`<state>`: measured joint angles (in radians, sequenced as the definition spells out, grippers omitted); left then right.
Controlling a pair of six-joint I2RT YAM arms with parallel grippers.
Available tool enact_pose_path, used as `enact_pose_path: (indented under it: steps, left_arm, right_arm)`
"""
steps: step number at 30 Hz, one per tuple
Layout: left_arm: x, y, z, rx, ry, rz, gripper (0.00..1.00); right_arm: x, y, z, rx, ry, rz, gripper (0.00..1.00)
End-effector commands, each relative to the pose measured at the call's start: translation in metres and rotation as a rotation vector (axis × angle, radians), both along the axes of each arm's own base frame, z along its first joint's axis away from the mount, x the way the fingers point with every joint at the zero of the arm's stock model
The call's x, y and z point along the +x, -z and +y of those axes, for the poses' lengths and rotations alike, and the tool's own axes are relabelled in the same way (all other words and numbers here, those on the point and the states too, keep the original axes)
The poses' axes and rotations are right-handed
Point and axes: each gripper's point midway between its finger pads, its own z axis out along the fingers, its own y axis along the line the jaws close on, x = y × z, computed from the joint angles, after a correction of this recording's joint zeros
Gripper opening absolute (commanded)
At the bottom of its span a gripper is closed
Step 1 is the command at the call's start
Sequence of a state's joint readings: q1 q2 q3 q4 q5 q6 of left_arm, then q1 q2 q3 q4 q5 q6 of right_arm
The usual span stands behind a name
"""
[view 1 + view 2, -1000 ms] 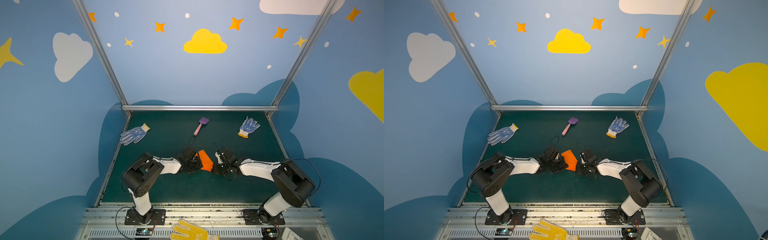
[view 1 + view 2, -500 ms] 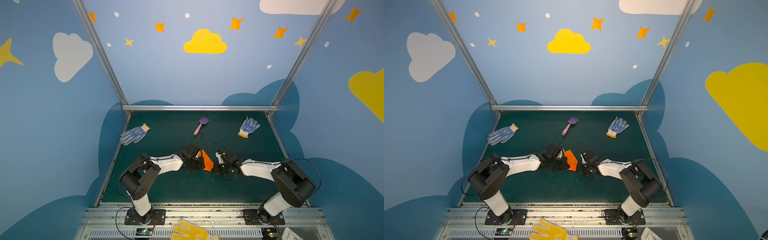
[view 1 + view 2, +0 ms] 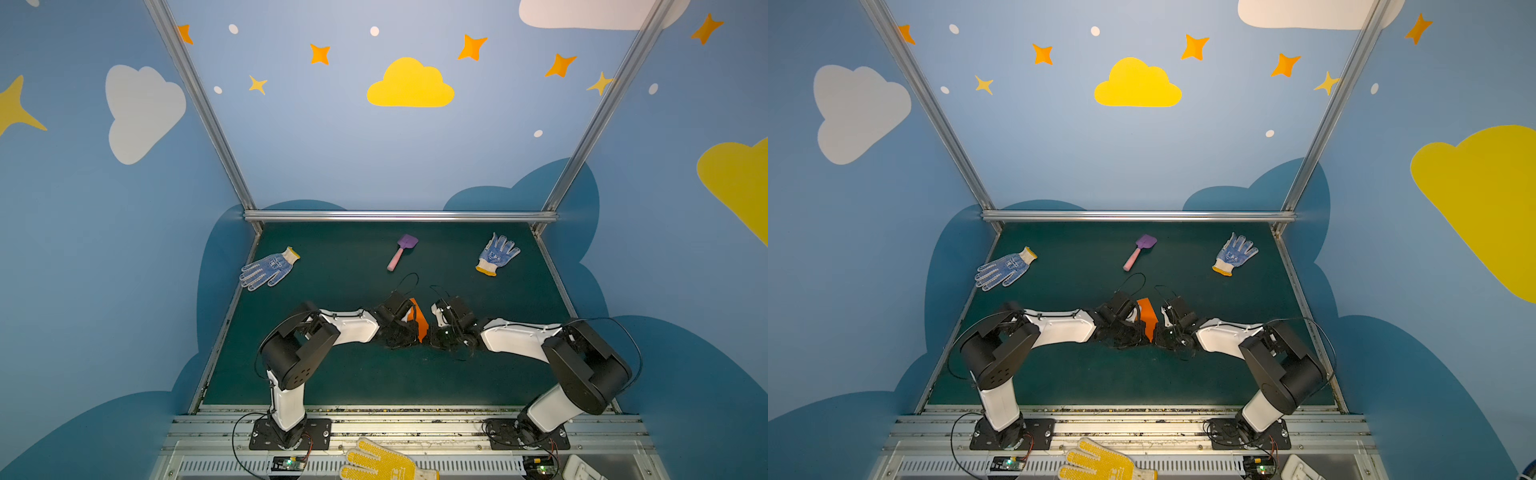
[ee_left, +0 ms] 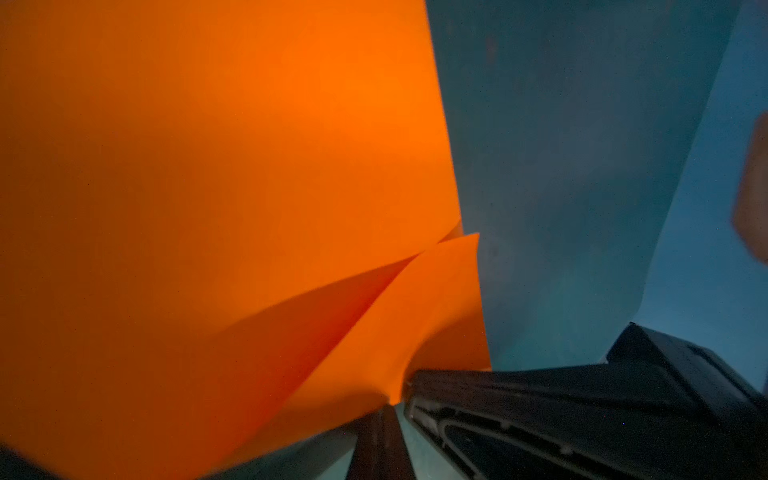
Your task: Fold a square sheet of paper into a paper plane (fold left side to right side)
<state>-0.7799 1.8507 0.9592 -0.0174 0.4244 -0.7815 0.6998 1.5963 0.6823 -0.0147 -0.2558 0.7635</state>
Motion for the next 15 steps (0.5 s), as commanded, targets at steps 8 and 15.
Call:
enact_pose_path:
  steps: [8, 15]
  left_arm:
    - [0.007, -0.027, -0.010, -0.095, -0.005, -0.079, 0.04]
    - [0.013, -0.021, -0.010, -0.060, 0.006, -0.078, 0.04]
  right_arm:
    - [-0.016, 0.033, -0.027, -0.126, 0.029, 0.076, 0.00]
    - [-0.016, 0.036, -0.027, -0.129, 0.030, 0.081, 0.00]
